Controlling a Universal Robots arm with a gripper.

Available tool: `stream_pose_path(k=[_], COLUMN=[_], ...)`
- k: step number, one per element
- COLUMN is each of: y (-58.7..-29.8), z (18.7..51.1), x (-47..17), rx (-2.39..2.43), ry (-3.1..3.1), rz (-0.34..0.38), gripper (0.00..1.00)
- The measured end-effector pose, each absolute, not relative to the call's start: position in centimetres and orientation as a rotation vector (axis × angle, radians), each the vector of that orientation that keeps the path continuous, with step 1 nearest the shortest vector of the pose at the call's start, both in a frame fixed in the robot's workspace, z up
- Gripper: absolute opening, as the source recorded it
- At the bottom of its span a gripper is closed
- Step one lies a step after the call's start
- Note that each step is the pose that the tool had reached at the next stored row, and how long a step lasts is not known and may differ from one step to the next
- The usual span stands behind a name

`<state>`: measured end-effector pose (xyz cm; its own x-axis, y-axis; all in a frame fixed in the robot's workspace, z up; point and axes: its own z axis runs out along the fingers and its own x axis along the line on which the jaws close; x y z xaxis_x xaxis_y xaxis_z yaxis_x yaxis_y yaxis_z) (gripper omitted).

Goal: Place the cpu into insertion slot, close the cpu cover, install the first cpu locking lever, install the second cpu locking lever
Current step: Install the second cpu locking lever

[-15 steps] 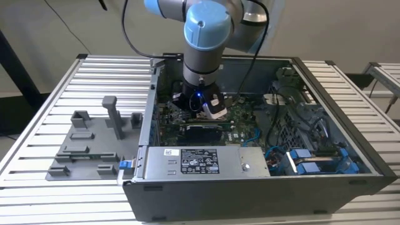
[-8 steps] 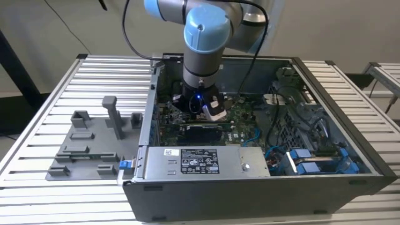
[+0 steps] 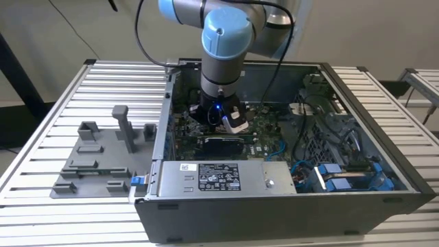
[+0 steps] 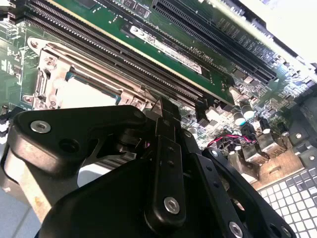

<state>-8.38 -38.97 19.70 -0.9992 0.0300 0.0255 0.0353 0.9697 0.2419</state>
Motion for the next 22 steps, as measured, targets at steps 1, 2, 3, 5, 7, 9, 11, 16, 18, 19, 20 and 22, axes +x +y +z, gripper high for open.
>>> stream_pose_path(k=[1, 2, 3, 5, 7, 9, 11, 16, 18, 19, 20, 22], y=[-39.0, -39.0, -39.0, -39.0, -38.9, -38.9, -38.9, -38.9, -38.9, -38.9, -38.9, -38.9], z=[19.7, 19.6, 19.6, 19.6, 19.6, 19.5, 19.5, 19.7, 20.4, 20.7, 20.9, 21.6], x=[-8.4, -8.4, -8.4, -8.4, -8.4, -8.4, -8.4, -8.3, -8.4, -8.4, -8.4, -8.4], rx=[-0.051, -0.051, -0.051, -0.051, -0.052, -0.052, -0.052, -0.053, -0.053, -0.054, -0.054, -0.054], ry=[-3.097, -3.097, -3.097, -3.098, -3.098, -3.099, -3.099, -3.097, -3.093, -3.092, -3.092, -3.090], rz=[-0.378, -0.376, -0.372, -0.368, -0.363, -0.350, -0.338, -0.328, -0.322, -0.323, -0.323, -0.323], gripper=[0.11, 0.11, 0.11, 0.11, 0.11, 0.11, 0.11, 0.11, 0.11, 0.11, 0.11, 0.11])
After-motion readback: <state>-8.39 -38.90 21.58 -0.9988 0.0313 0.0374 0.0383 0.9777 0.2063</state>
